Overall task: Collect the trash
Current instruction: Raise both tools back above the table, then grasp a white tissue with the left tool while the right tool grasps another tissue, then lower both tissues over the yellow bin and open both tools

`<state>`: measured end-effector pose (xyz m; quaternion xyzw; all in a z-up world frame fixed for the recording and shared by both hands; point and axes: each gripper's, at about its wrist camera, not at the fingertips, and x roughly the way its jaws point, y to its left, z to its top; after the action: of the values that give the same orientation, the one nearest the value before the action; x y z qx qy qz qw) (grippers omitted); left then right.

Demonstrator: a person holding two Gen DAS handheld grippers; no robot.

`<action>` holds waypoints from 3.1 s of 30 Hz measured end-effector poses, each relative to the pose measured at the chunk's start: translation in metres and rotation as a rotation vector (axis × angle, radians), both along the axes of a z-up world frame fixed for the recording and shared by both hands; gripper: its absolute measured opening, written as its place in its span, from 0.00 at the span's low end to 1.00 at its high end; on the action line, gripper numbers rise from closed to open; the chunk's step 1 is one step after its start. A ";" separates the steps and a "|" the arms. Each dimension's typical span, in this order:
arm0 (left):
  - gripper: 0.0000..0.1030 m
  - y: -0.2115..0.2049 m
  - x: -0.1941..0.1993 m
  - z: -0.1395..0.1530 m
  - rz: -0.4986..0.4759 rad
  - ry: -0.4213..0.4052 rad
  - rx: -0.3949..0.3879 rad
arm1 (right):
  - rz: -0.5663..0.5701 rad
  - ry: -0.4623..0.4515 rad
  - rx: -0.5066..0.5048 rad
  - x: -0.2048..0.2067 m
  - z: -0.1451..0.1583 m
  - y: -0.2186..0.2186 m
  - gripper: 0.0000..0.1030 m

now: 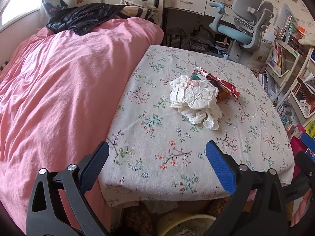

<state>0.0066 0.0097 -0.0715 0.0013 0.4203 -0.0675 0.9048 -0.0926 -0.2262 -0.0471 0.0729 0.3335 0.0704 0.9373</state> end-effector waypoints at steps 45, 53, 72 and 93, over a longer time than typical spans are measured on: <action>0.07 0.040 0.078 0.038 -0.047 -0.005 -0.326 | 0.148 0.250 -0.021 0.163 -0.078 0.062 0.48; 0.07 0.052 0.084 0.046 -0.023 -0.020 -0.350 | 0.139 0.228 0.105 0.145 -0.060 0.038 0.14; 0.07 0.036 0.069 0.051 -0.061 -0.056 -0.269 | 0.232 0.125 0.182 0.111 -0.016 0.046 0.13; 0.07 0.011 0.048 0.055 -0.109 -0.112 -0.142 | 0.541 0.457 0.022 -0.024 -0.086 0.130 0.13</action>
<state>0.0551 0.0203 -0.0161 -0.0360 0.3628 -0.1462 0.9196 -0.1166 -0.0957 -0.1333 0.0058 0.5411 0.3015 0.7850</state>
